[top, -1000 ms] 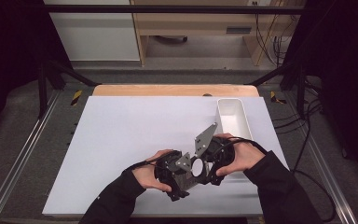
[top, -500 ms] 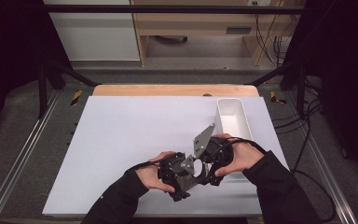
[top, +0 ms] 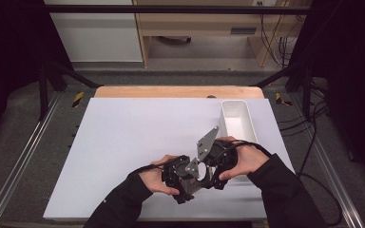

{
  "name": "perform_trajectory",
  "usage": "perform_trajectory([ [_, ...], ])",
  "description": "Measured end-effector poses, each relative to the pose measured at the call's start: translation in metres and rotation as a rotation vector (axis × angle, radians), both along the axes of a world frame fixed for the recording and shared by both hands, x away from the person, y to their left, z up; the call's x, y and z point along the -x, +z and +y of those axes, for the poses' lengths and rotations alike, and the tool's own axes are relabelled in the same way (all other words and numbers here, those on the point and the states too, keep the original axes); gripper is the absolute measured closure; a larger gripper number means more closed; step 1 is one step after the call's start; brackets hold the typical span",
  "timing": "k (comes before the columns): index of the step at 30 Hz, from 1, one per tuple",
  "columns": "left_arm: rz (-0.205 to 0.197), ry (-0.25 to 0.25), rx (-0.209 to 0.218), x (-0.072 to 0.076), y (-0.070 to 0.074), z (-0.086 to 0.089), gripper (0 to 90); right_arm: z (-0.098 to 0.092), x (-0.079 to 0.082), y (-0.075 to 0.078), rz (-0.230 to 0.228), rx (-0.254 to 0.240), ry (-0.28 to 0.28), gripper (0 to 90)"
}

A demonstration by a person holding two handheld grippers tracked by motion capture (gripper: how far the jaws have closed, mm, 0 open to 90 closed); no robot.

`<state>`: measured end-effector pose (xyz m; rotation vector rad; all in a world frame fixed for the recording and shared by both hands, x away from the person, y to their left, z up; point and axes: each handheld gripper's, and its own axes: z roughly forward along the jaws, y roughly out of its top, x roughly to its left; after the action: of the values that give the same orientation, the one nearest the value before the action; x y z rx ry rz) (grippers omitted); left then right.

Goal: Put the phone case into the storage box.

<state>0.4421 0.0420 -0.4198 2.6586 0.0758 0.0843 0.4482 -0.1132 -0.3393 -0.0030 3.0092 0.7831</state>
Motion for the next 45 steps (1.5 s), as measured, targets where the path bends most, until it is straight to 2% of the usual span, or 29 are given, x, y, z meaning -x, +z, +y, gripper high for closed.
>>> perform_trajectory([
  [12,-0.016,0.010,0.027,0.000,0.000,0.002,11.3,-0.002,0.000,0.001,-0.018,-0.028,0.000,11.1],
  [16,-0.026,0.012,0.039,0.000,0.001,0.004,11.4,-0.002,0.001,0.003,-0.027,-0.060,0.003,9.5],
  [20,-0.030,0.020,0.049,0.000,0.001,0.006,11.3,-0.004,0.002,0.005,-0.043,-0.062,-0.009,5.6],
  [29,-0.020,0.031,0.097,0.001,0.001,0.016,11.3,-0.011,0.004,0.012,-0.067,-0.153,-0.034,2.4],
  [33,-0.007,0.042,0.127,0.000,-0.001,0.023,11.3,-0.017,0.004,0.014,-0.065,-0.214,-0.047,2.1],
  [45,0.001,0.079,0.274,0.001,-0.005,0.039,11.3,-0.037,0.005,0.007,-0.064,-0.353,-0.084,1.4],
])
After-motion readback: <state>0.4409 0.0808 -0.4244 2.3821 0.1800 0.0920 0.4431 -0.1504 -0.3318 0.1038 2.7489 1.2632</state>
